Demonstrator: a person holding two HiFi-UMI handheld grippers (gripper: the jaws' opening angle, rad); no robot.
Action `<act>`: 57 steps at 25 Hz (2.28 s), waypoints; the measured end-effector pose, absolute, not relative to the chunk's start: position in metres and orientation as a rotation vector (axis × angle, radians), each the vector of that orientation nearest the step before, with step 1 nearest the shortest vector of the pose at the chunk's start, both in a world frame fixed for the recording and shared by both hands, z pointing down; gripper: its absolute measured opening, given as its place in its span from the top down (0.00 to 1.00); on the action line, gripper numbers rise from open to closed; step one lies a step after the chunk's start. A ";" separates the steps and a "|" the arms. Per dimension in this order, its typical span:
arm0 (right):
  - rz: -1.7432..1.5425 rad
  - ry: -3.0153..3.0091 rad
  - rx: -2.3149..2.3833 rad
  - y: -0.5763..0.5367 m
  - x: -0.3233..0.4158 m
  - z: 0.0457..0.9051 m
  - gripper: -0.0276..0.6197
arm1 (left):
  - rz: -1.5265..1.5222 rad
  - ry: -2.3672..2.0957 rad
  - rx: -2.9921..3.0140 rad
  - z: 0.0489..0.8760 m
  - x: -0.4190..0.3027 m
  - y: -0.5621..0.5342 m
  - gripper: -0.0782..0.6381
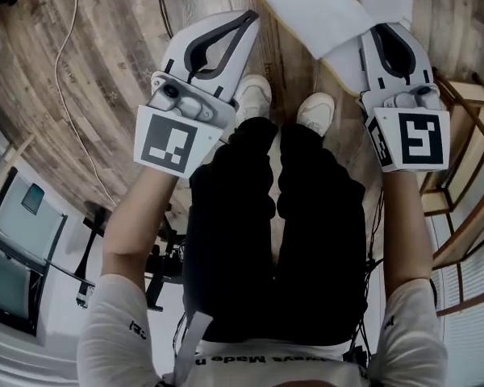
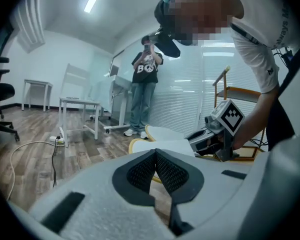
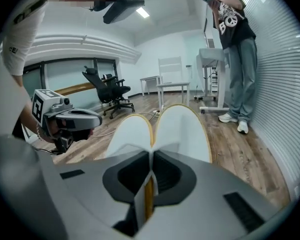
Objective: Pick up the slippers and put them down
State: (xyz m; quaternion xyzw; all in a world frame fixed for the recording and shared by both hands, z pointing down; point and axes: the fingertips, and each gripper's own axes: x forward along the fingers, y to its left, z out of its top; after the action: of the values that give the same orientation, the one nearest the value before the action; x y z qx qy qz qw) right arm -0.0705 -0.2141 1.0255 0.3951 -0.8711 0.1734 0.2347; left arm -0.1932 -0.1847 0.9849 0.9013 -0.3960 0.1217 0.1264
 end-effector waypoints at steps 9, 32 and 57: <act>0.519 -2.361 1.026 -0.205 -0.068 1.171 0.92 | 0.401 -1.095 2.659 1.115 -0.175 -0.190 0.88; 0.632 -2.219 0.937 -0.206 -0.070 1.337 0.77 | 0.517 -1.009 2.603 1.268 -0.168 -0.189 0.88; 0.634 -2.354 1.201 -0.216 -0.021 0.882 0.90 | 0.411 -1.029 2.585 0.847 -0.125 -0.206 0.88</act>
State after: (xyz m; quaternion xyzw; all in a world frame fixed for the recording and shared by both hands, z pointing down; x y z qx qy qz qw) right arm -0.0207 -0.2155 0.8816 0.4320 -0.8469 0.2281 0.2102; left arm -0.1253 -0.2055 0.8470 0.9067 -0.3609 0.1441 0.1641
